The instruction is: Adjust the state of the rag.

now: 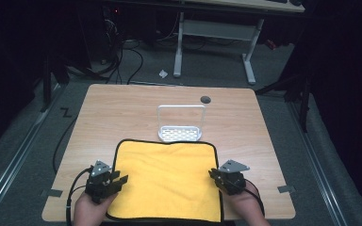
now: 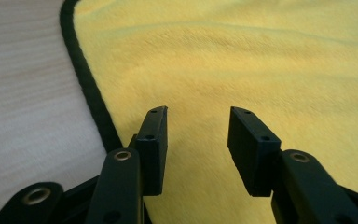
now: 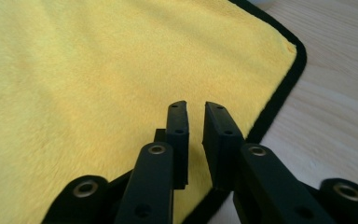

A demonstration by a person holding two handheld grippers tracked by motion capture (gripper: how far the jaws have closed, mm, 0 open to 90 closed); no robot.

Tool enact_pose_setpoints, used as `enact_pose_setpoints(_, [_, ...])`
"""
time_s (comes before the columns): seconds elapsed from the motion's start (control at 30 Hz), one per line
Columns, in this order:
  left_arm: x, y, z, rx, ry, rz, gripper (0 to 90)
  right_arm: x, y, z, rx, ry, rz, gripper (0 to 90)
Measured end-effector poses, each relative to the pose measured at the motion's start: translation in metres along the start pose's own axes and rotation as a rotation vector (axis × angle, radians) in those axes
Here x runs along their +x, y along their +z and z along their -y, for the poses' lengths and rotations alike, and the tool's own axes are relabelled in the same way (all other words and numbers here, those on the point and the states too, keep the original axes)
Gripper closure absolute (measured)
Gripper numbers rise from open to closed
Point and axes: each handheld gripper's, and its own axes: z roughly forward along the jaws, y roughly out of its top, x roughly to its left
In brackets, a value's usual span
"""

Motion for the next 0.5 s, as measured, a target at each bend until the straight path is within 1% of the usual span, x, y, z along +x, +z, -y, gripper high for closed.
enact_pose_setpoints(0.03, [-0.001,0.006,0.001,0.038,0.009,-0.007,58.8,-0.002,0.009,-0.004,0.017,-0.006,0.007,81.7])
enact_pose_setpoints(0.07, [-0.001,0.006,0.001,0.038,0.009,-0.007,59.6,-0.002,0.009,-0.004,0.017,-0.006,0.007,81.7])
enact_pose_setpoints(0.1, [-0.004,0.007,0.005,0.026,0.015,-0.013,59.7,-0.006,0.016,-0.003,0.033,-0.023,0.016,81.7])
enact_pose_setpoints(0.13, [-0.004,0.007,0.005,0.026,0.015,-0.013,59.7,-0.006,0.016,-0.003,0.033,-0.023,0.016,81.7])
enact_pose_setpoints(0.17, [-0.008,0.006,0.006,0.032,0.022,0.002,59.7,-0.011,0.014,-0.002,0.038,0.006,0.003,82.0])
enact_pose_setpoints(0.2, [-0.008,0.006,0.006,0.032,0.022,0.002,59.7,-0.011,0.014,-0.002,0.038,0.006,0.003,82.0])
enact_pose_setpoints(0.23, [-0.016,0.006,0.009,0.033,0.042,0.020,59.6,-0.012,0.010,0.001,0.042,-0.004,0.027,82.0])
enact_pose_setpoints(0.27, [-0.021,0.007,0.009,0.031,0.050,0.032,59.7,-0.014,0.008,0.004,0.045,-0.006,0.037,82.0])
enact_pose_setpoints(0.3, [-0.021,0.007,0.009,0.031,0.050,0.032,59.7,-0.018,0.005,0.007,0.045,0.003,0.046,82.0])
enact_pose_setpoints(0.33, [-0.026,0.009,0.009,0.031,0.049,0.049,59.7,-0.018,0.005,0.007,0.045,0.003,0.046,82.0])
enact_pose_setpoints(0.37, [-0.040,0.016,0.005,0.038,0.072,0.085,59.6,-0.028,-0.001,0.012,0.051,0.022,0.071,82.0])
enact_pose_setpoints(0.4, [-0.040,0.016,0.005,0.038,0.072,0.085,59.5,-0.028,-0.001,0.012,0.051,0.022,0.071,82.0])
enact_pose_setpoints(0.43, [-0.055,0.026,-0.001,0.045,0.103,0.112,59.1,-0.044,-0.005,0.016,0.059,0.053,0.114,81.9])
enact_pose_setpoints(0.47, [-0.062,0.032,-0.004,0.049,0.123,0.122,57.8,-0.054,-0.007,0.018,0.064,0.074,0.131,81.9])
enact_pose_setpoints(0.5, [-0.062,0.032,-0.004,0.049,0.123,0.122,55.7,-0.063,-0.008,0.019,0.068,0.090,0.147,81.9])
